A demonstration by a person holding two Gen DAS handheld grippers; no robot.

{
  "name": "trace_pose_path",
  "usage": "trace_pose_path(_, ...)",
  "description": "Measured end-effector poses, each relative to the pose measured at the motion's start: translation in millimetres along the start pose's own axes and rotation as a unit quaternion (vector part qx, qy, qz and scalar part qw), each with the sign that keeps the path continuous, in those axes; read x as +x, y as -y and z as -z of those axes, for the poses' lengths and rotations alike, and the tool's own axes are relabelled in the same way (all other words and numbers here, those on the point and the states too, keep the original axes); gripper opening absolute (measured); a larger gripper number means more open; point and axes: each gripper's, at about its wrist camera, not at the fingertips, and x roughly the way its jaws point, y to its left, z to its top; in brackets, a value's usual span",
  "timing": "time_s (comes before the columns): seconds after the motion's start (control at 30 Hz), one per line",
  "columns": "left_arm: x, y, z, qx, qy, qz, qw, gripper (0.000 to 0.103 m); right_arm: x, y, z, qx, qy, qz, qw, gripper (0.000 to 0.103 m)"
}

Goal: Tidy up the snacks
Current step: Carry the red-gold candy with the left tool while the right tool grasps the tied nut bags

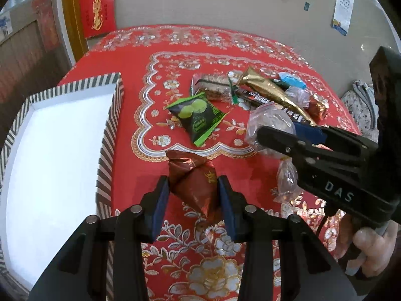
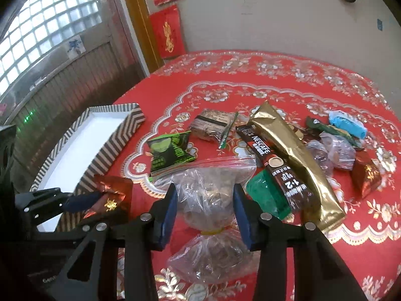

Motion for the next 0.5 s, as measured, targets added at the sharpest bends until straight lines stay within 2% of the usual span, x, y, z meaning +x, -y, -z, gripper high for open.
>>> trace_pose_path(0.2,-27,-6,-4,0.006,0.024,-0.004,0.9997,0.037,-26,-16,-7,-0.014,0.031,-0.005,0.999,0.044)
trace_pose_path(0.5,-50,-35,-16,-0.001,0.055,-0.035,0.9979,0.037,-33,-48,-25,-0.038,0.048,-0.022,0.998,0.044)
